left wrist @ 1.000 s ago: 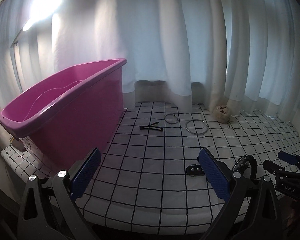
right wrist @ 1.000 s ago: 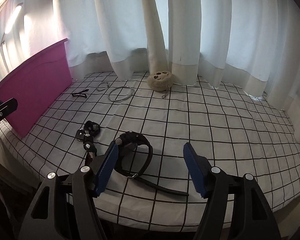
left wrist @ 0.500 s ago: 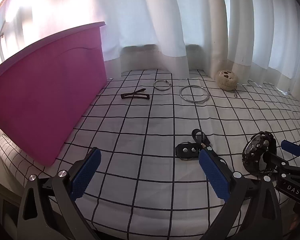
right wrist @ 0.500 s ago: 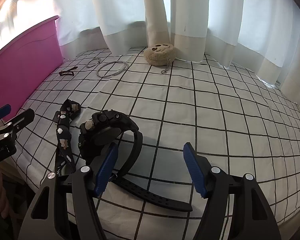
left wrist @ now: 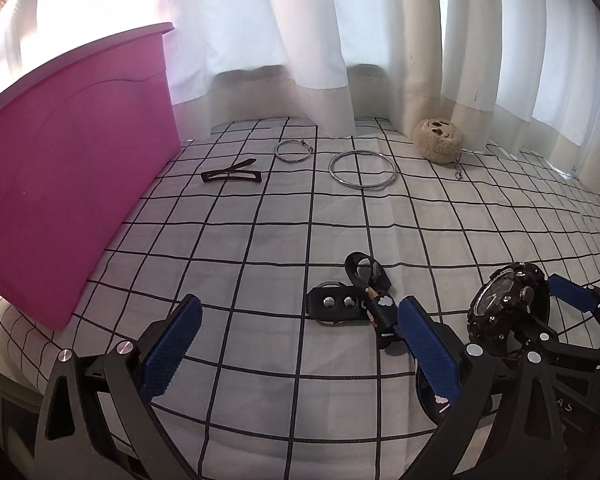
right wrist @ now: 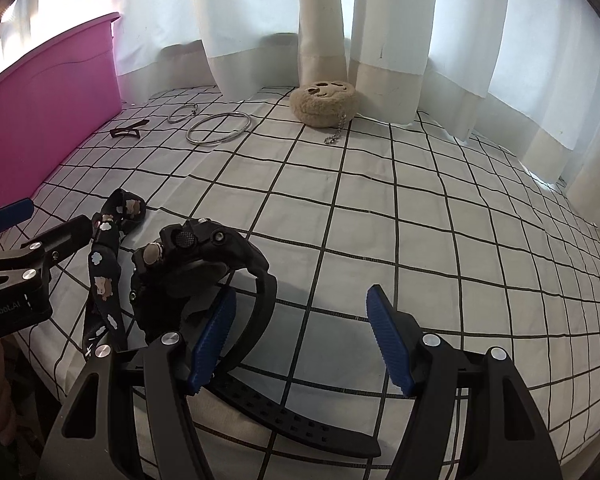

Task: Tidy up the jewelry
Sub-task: 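Reach the left tool to the black lanyard while the right tool reaches the black watch, then grasp the lanyard with the left tool while the right tool grasps the watch, lift both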

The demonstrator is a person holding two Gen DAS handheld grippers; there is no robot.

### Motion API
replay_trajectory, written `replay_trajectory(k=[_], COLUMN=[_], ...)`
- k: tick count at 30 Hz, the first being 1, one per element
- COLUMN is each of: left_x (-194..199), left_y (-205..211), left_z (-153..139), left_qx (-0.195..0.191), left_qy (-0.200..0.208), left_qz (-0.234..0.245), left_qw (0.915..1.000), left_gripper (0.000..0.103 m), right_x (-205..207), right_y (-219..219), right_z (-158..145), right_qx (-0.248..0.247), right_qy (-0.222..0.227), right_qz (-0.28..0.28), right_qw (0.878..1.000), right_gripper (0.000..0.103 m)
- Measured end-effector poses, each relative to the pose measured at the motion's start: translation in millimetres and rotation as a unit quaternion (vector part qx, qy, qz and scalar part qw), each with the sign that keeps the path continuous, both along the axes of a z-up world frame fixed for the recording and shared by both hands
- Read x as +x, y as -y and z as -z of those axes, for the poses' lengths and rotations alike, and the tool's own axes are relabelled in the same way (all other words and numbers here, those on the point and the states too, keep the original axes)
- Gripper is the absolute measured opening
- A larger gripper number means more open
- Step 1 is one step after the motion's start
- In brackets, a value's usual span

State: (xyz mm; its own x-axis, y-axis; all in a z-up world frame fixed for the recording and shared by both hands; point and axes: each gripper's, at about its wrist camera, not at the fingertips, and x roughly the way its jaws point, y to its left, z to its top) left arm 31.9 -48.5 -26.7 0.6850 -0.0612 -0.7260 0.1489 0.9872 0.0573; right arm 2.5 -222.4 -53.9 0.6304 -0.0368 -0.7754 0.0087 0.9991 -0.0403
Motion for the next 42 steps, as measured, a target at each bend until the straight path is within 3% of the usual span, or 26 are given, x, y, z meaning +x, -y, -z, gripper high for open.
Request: replay_trajectory(k=[14, 18, 26, 28, 32, 35, 37, 38, 39, 40, 42], left_x=[20, 24, 20, 18, 11, 9, 7, 6, 4, 3, 3], left_y=[24, 16, 19, 20, 25, 26, 25, 25, 25, 25, 22], left_z=[28, 33, 34, 33, 29, 29, 28, 27, 27, 26, 26], left_qx=[0.019, -0.02, -0.018, -0.019, -0.017, -0.022, -0.028, -0.031, -0.026, -0.023, -0.027], left_qy=[-0.052, -0.062, -0.042, -0.043, -0.037, -0.032, -0.03, -0.029, -0.025, -0.024, -0.025], left_qz=[0.015, 0.007, 0.008, 0.013, 0.033, 0.039, 0.045, 0.049, 0.049, 0.049, 0.05], left_qw=[0.9984, 0.9978, 0.9989, 0.9988, 0.9986, 0.9985, 0.9982, 0.9979, 0.9981, 0.9982, 0.9981], left_gripper=[0.097, 0.098, 0.096, 0.091, 0.072, 0.066, 0.057, 0.049, 0.033, 0.027, 0.018], right_x=[8, 11, 12, 12, 10, 8, 8, 7, 7, 7, 6], right_y=[2, 3, 4, 4, 3, -1, -4, -6, -7, -8, -4], right_z=[4, 5, 8, 7, 7, 5, 4, 4, 4, 3, 3], right_qx=[0.008, 0.008, 0.009, 0.012, 0.014, 0.012, 0.014, 0.015, 0.019, 0.023, 0.039], right_qy=[0.003, 0.005, 0.023, 0.022, 0.024, 0.028, 0.028, 0.028, 0.029, 0.029, 0.032], right_qz=[0.007, 0.011, 0.009, 0.006, 0.003, 0.001, -0.005, -0.009, -0.013, -0.011, -0.007], right_qw=[1.0, 1.0, 1.0, 1.0, 1.0, 1.0, 0.999, 0.999, 0.999, 0.999, 0.999], right_gripper=[0.067, 0.071, 0.073, 0.072, 0.066, 0.045, 0.032, 0.028, 0.015, 0.011, 0.01])
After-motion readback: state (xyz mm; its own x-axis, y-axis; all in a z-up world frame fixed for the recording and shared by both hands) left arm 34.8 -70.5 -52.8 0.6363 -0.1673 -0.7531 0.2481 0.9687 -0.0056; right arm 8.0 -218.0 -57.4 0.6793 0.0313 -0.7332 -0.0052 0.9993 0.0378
